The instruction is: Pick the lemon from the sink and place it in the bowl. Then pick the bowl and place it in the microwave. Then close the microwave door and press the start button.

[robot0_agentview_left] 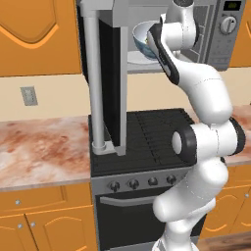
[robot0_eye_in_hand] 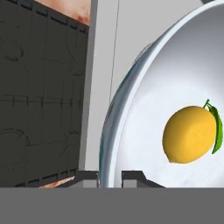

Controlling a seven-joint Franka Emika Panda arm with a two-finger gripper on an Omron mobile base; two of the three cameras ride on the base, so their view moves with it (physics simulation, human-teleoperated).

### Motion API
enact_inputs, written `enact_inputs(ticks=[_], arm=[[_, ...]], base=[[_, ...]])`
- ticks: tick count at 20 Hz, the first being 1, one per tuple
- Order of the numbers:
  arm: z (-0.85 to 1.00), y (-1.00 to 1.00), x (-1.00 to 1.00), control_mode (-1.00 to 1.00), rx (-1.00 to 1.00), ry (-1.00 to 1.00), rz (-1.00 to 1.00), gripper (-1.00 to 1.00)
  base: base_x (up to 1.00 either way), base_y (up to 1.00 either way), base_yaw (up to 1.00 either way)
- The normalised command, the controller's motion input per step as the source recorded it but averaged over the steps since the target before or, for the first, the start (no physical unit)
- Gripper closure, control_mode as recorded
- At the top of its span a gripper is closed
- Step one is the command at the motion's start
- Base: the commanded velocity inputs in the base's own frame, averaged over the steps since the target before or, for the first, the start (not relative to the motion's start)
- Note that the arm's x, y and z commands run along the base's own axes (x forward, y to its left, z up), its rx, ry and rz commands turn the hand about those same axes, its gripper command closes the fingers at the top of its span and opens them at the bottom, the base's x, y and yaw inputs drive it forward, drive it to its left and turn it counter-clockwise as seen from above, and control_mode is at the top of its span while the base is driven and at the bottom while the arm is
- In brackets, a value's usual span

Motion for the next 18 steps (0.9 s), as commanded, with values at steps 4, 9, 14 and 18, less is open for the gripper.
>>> enact_inputs(ticks=[4,9,14,18], arm=[[0.0,0.09,0.57,-1.0,0.0,0.0,0.0,1.0],[0.0,0.14,0.53,-1.0,-0.01,0.0,0.0,1.0],[0.0,0.11,0.4,-1.0,0.0,0.0,0.0,1.0],[0.0,0.02,0.08,-1.0,0.0,0.0,0.0,1.0]], base=[[0.0,0.0,0.0],[0.0,0.0,0.0],[0.0,0.0,0.0],[0.0,0.0,0.0]])
